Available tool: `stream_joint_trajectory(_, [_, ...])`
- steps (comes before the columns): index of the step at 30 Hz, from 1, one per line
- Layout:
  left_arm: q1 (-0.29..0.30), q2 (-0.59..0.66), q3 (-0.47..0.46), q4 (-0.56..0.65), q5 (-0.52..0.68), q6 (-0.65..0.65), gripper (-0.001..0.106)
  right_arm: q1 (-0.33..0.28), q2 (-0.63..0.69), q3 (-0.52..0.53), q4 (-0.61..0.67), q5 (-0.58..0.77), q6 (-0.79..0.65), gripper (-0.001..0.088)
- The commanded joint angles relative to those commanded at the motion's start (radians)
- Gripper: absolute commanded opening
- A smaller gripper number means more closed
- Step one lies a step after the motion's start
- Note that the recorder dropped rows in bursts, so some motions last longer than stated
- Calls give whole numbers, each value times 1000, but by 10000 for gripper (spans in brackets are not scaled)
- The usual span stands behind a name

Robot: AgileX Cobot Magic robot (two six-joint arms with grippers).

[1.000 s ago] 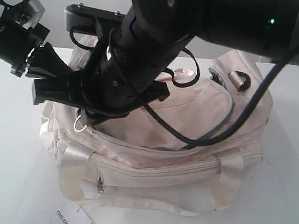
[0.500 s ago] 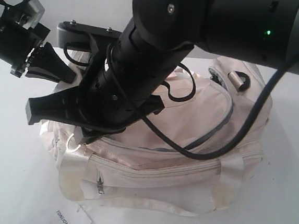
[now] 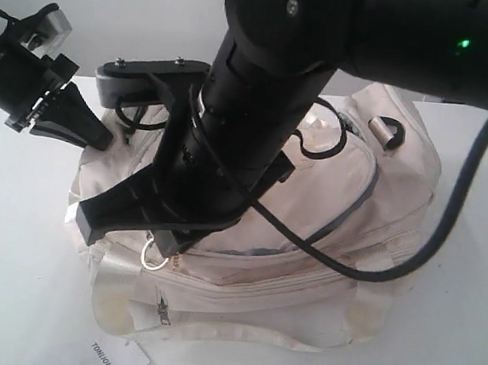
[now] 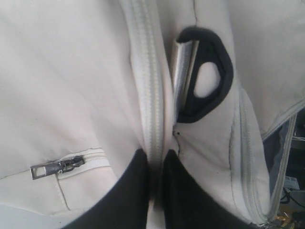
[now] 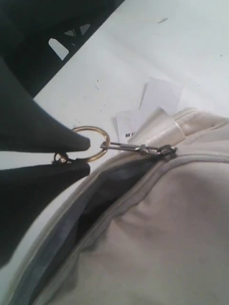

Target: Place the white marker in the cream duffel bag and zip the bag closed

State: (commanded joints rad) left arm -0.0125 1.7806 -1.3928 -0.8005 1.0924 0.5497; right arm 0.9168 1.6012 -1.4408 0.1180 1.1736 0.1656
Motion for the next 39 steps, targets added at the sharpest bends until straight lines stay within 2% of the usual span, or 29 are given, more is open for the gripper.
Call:
stream_joint_trajectory(7, [0,0,0,4,0,0,0,0,-32,0,-58,23,20,0])
stream_joint_trajectory(15, [0,0,0,54,-5,0,0,0,-53,0,-179,47,70,0])
stream_joint_trajectory(22, [0,0,0,91,-10,0,0,0,-73,0,-211,47,74,0])
stream_joint_trajectory(32, [0,0,0,145,-25,-23,0,0,-103,2,-380,47,109,0])
stream_joint_trajectory(35, [0,0,0,152,-27,-23,0,-4,-118,28,-424,47,109,0])
stream_joint_trajectory(39, [0,0,0,164,-27,-23,0,-44,-146,91,-438,47,109,0])
